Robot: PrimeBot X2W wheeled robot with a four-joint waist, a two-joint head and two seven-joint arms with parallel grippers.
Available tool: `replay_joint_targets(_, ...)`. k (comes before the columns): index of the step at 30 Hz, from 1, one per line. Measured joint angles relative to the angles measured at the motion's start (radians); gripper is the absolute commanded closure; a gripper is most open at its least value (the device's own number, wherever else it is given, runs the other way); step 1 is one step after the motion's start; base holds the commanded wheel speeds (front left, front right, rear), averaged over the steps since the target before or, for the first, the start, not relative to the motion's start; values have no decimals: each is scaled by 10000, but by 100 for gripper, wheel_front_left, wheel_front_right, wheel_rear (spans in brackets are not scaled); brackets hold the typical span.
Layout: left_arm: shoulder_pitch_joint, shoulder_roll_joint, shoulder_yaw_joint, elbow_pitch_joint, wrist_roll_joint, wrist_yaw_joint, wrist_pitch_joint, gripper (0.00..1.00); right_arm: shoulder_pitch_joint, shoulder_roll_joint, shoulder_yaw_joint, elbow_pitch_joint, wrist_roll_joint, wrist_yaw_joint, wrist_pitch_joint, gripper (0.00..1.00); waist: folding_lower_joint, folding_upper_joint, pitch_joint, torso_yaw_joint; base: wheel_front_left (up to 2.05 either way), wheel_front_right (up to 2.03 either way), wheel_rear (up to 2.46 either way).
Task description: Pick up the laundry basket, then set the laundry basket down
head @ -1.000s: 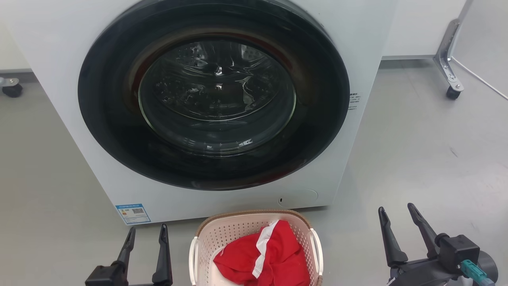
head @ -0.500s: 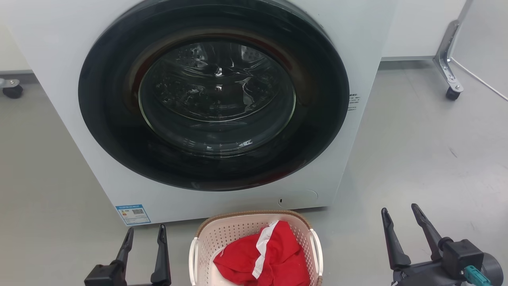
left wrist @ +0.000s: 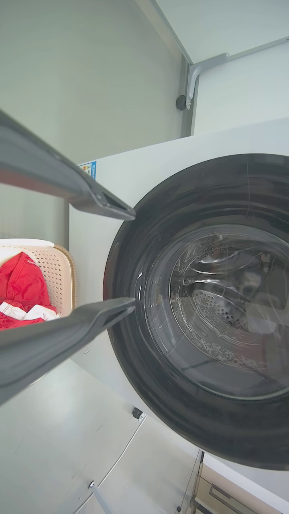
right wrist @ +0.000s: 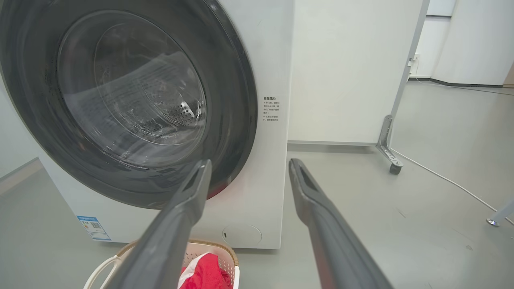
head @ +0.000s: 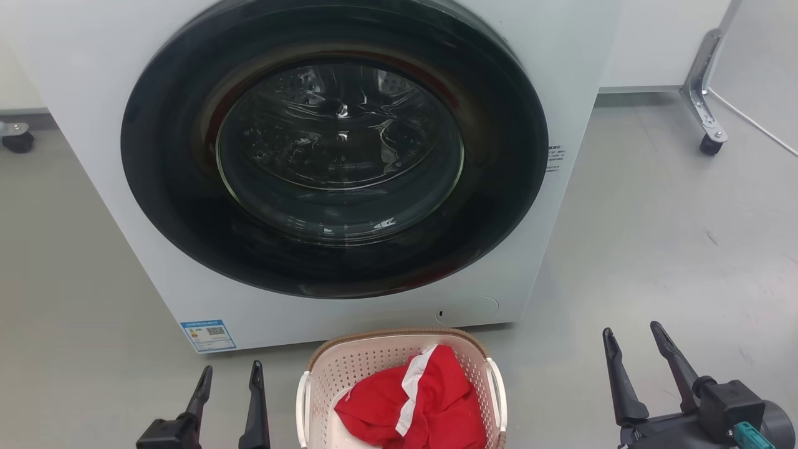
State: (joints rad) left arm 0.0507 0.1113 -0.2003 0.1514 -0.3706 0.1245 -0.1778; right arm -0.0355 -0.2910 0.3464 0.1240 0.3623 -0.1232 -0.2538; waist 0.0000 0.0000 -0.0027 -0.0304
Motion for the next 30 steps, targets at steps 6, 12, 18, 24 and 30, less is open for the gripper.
replay_joint_targets(6, 0, -35, 19, -27, 40, 0, 19, 0, 59, 4, -92, -36, -21, 0, 0, 0, 0, 0, 35, 6, 0, 0, 0)
replay_joint_targets(12, 123, -107, -8, 288, 0, -15, 109, 100, 268, 199, -44, 268, 36, 17, 61, 100, 0, 0, 48, 10, 0, 0, 0)
replay_joint_targets(18, 150, -134, 176, 353, -522, -117, 284, 100, 271, 299, -360, 366, 476, 140, 238, 100, 0, 0, 51, 28, 0, 0, 0)
replay_joint_targets(24, 133, -169, 355, 408, -1360, -291, 454, 100, 255, 445, -635, 445, 1386, 282, 497, 100, 0, 0, 50, 48, 0, 0, 0)
replay_joint_targets(30, 79, -184, 569, 489, -2102, -462, 648, 100, 242, 591, -930, 522, 2194, 445, 727, 100, 0, 0, 49, 67, 0, 0, 0)
